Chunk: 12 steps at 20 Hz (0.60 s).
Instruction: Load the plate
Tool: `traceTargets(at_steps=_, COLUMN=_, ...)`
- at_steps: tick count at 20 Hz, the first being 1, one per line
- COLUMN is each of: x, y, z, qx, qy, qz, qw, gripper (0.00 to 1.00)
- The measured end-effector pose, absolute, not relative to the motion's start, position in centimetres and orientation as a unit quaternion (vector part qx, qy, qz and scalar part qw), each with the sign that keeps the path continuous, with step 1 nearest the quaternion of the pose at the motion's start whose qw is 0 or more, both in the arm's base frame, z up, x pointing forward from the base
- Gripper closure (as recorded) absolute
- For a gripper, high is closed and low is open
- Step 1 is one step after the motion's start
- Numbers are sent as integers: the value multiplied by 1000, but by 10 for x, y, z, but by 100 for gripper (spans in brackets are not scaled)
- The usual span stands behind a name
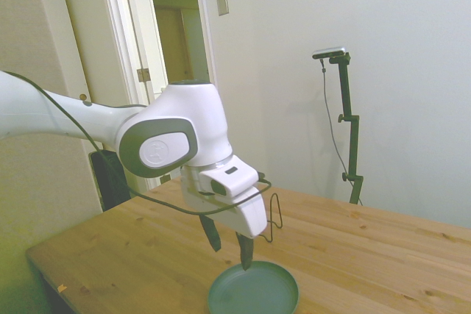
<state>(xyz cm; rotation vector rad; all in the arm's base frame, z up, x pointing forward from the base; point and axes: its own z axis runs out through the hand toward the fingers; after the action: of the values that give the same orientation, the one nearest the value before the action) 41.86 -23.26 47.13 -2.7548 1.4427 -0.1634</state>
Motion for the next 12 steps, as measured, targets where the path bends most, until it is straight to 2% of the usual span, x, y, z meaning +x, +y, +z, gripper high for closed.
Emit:
traceTargets(at_steps=8, x=415, y=-307, z=455, qx=-886, qy=462, qz=-33, qw=3, gripper=0)
traceTargets(at_steps=12, x=406, y=-317, z=454, qx=-880, qy=473, qz=-22, qw=42, gripper=0)
